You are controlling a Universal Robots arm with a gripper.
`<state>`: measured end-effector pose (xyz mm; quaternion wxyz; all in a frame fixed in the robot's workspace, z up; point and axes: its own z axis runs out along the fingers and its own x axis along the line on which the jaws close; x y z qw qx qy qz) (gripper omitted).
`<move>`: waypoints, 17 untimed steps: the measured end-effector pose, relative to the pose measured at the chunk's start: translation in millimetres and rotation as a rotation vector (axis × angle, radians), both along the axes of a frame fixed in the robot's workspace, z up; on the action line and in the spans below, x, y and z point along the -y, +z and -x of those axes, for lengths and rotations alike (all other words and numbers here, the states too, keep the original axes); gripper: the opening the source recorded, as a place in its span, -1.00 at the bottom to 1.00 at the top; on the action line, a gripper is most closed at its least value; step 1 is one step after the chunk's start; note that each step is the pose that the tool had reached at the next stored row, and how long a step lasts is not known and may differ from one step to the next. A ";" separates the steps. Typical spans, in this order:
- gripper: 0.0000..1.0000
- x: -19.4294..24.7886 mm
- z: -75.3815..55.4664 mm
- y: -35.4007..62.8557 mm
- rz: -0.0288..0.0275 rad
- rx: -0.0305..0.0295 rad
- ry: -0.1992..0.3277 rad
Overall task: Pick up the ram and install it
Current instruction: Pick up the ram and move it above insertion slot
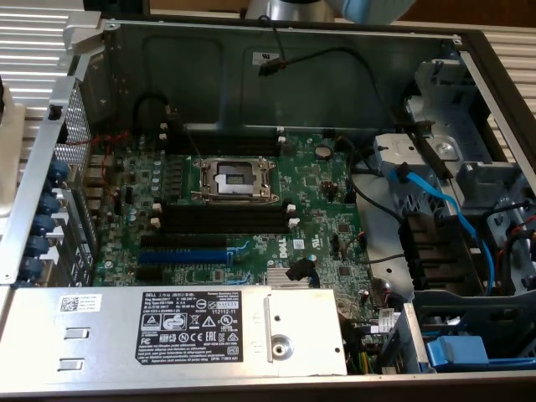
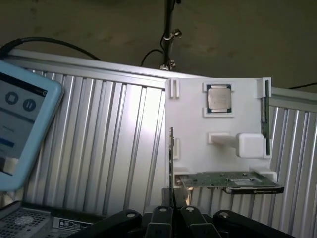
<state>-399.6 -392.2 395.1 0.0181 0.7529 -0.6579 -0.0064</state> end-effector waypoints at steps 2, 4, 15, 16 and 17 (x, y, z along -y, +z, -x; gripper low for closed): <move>-0.76 0.7 -9.6 4.3 -0.0043 -0.0001 0.000; -0.76 1.1 -18.7 7.1 -0.0077 0.0001 0.000; -0.76 3.6 -68.7 18.1 -0.0148 0.0000 0.000; -0.76 3.8 -73.0 19.0 -0.0152 0.0000 0.000; -0.76 4.0 -77.5 19.9 -0.0155 0.0000 0.000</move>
